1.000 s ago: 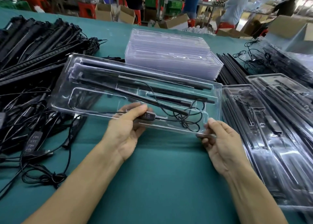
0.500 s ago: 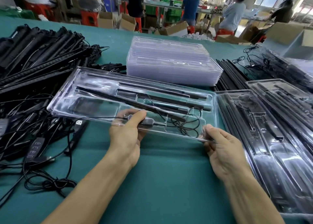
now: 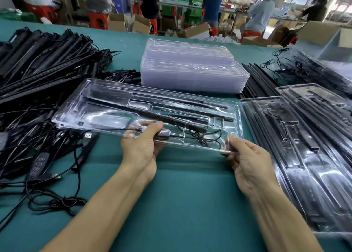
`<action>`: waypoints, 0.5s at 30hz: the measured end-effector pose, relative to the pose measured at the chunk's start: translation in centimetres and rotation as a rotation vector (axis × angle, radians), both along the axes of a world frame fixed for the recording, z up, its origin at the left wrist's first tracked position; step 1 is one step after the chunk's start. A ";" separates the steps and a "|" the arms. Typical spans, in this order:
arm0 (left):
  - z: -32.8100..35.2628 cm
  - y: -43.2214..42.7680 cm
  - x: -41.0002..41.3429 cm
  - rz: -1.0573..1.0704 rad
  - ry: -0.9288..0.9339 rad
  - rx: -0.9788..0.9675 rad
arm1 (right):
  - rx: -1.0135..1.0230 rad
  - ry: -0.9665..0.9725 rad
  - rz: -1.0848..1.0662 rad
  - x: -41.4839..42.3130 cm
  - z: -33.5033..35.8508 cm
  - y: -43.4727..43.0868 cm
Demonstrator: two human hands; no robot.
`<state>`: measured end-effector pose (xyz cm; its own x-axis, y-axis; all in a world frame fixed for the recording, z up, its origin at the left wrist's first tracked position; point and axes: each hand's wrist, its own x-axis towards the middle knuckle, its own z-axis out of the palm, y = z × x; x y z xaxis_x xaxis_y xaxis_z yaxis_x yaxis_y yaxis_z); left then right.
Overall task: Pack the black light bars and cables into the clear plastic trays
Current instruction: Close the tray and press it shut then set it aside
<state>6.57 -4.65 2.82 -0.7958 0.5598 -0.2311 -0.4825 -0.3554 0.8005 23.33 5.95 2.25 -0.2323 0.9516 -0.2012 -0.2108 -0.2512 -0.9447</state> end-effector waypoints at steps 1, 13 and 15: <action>0.0 0.1 0.0 0.014 -0.022 -0.004 | -0.003 0.004 -0.009 -0.1 0.1 0.0; 0.1 0.4 -0.2 0.078 -0.067 -0.020 | -0.055 0.076 -0.007 0.1 0.3 -0.5; 0.1 0.4 -0.2 0.044 -0.048 0.000 | -0.063 0.092 -0.017 0.1 0.4 -0.5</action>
